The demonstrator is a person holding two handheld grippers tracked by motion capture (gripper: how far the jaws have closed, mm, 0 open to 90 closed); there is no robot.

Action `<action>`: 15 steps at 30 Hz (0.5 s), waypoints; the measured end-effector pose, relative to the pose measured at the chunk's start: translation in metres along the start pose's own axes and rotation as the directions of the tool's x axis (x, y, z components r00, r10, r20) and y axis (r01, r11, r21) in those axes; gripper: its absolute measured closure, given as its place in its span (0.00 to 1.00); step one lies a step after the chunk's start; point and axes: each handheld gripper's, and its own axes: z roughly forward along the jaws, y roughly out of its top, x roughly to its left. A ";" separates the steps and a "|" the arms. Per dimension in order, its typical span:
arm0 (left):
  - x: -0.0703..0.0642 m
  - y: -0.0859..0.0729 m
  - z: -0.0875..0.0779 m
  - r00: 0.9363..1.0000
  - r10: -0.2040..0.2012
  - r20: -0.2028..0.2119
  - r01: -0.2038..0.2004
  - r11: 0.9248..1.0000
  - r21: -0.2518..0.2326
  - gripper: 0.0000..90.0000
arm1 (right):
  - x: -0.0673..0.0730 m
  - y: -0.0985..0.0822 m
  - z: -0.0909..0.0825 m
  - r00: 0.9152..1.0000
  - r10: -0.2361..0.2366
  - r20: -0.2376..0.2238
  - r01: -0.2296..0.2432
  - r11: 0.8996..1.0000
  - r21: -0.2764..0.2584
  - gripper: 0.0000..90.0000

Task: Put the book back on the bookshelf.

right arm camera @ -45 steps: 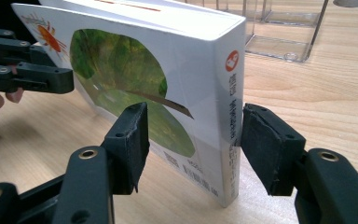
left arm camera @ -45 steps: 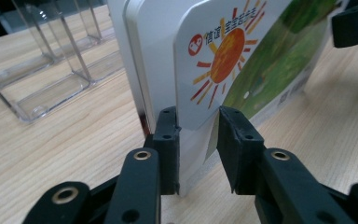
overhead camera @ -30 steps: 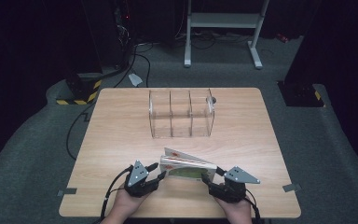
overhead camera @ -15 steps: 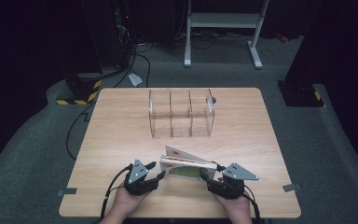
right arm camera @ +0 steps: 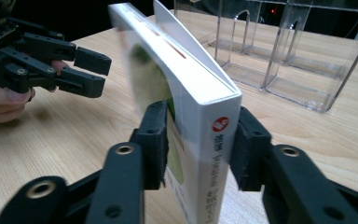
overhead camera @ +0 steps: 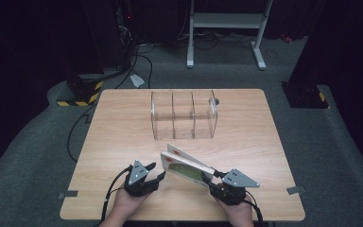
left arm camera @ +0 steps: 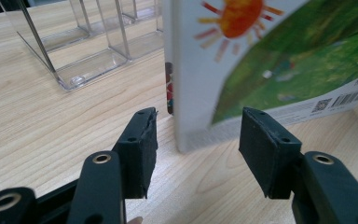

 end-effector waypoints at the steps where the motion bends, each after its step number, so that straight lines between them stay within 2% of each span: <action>1: 0.000 0.000 0.000 1.000 -0.006 0.000 0.006 1.000 -0.004 0.52 | 0.001 0.000 0.000 1.000 -0.005 -0.003 0.005 1.000 -0.002 0.72; 4: 0.001 0.000 -0.001 1.000 -0.008 -0.002 0.008 1.000 -0.003 0.52 | 0.002 0.000 0.000 1.000 -0.018 -0.003 0.018 1.000 -0.008 0.80; 5: 0.001 0.000 -0.001 1.000 -0.009 -0.005 0.009 1.000 -0.004 0.52 | 0.003 0.000 0.000 1.000 -0.007 -0.018 0.006 1.000 -0.014 0.82; 6: 0.001 0.000 -0.001 1.000 -0.013 -0.007 0.013 1.000 -0.004 0.52 | 0.003 0.000 0.000 1.000 -0.004 -0.011 0.004 1.000 -0.016 0.83; 10: 0.004 0.000 0.000 1.000 -0.013 -0.017 0.013 1.000 0.006 0.51 | 0.004 0.000 -0.001 0.999 -0.026 0.025 0.026 1.000 -0.015 0.83; 15: 0.011 -0.002 0.002 0.998 -0.031 -0.050 0.033 0.999 0.031 0.50 | 0.000 -0.001 -0.008 0.995 -0.012 0.099 0.014 1.000 -0.023 0.83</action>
